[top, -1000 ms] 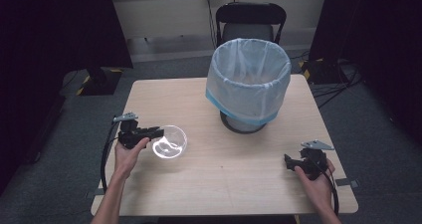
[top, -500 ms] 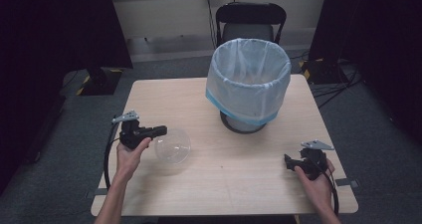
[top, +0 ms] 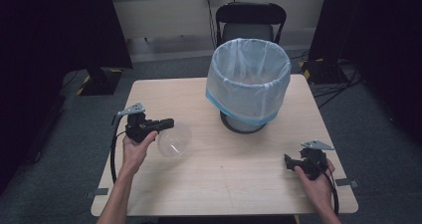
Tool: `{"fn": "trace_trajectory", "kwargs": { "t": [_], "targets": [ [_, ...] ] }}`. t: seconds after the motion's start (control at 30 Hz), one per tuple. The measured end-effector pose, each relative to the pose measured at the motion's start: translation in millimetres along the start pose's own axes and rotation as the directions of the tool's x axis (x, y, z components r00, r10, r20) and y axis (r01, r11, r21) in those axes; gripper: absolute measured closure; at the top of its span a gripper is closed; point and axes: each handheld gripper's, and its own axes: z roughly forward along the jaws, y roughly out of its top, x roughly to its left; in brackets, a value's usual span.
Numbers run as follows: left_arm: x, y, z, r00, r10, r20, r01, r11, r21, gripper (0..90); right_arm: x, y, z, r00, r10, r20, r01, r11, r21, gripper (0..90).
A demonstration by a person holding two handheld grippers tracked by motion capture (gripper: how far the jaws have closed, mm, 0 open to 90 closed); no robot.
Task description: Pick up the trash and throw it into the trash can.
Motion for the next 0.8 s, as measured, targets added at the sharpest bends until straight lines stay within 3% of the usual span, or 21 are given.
{"fn": "trace_trajectory", "kwargs": {
  "t": [0.43,0.6,0.8],
  "targets": [
    [-13.5,29.8,1.3,0.9992,0.033,0.025,-0.03,0.9957,-0.088,84.9,-0.1,0.0,0.0,1.0,-0.001,-0.001,0.001,1.0,0.0,14.3],
    [-17.6,42.9,-0.1,0.9987,0.038,0.033,-0.033,0.9913,-0.128,84.9,-0.1,0.0,0.0,1.0,-0.001,0.0,0.001,1.0,0.0,14.3],
    [-26.6,65.6,-2.1,0.9969,0.061,0.05,-0.051,0.9792,-0.197,84.9,-0.1,0.0,0.0,1.0,-0.001,0.0,0.001,1.0,0.0,14.3]
  ]
}}
